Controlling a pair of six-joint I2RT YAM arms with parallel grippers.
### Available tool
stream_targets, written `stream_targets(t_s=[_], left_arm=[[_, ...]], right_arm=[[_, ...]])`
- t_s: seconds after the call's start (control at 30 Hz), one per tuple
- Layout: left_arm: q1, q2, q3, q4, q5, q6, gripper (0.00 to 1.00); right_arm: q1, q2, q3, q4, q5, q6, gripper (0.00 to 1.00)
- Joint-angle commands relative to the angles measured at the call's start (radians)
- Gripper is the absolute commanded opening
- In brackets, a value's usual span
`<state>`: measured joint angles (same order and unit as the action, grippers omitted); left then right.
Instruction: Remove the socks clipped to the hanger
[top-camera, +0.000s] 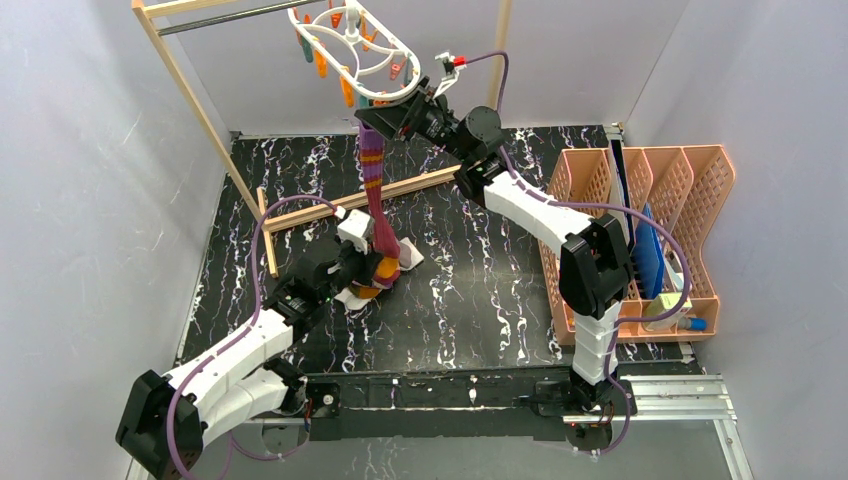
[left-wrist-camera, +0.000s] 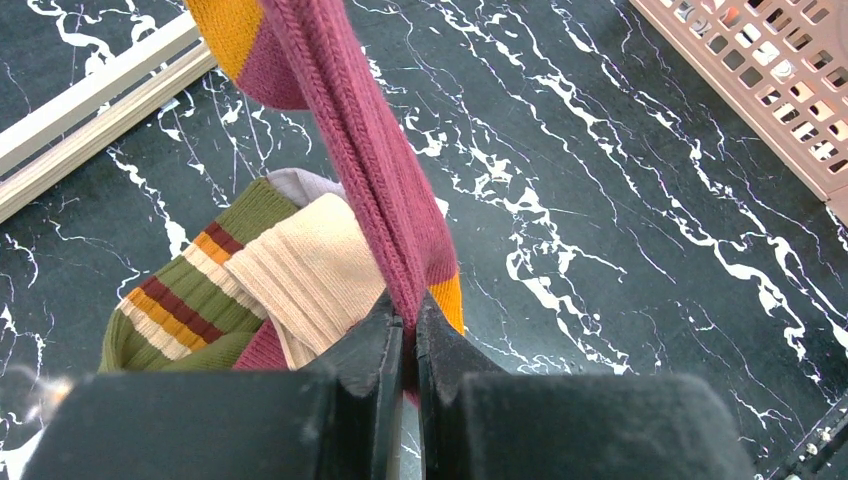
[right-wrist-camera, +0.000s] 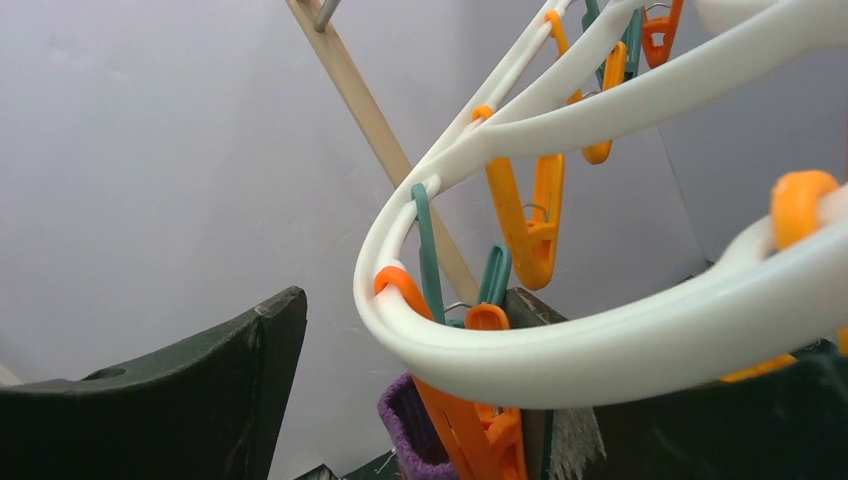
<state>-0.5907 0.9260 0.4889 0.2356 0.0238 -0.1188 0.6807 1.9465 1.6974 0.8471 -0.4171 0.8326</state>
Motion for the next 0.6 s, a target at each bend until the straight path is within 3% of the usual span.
stream_targets(t_s=[0.0, 0.57], left_arm=[[-0.008, -0.019, 0.022, -0.016, -0.01, 0.01, 0.0], [-0.015, -0.021, 0.022, -0.021, -0.01, 0.013, 0.0]], right_arm=[[-0.004, -0.028, 0.031, 0.038, 0.03, -0.023, 0.78], [-0.004, -0.013, 0.051, 0.038, 0.034, -0.023, 0.6]])
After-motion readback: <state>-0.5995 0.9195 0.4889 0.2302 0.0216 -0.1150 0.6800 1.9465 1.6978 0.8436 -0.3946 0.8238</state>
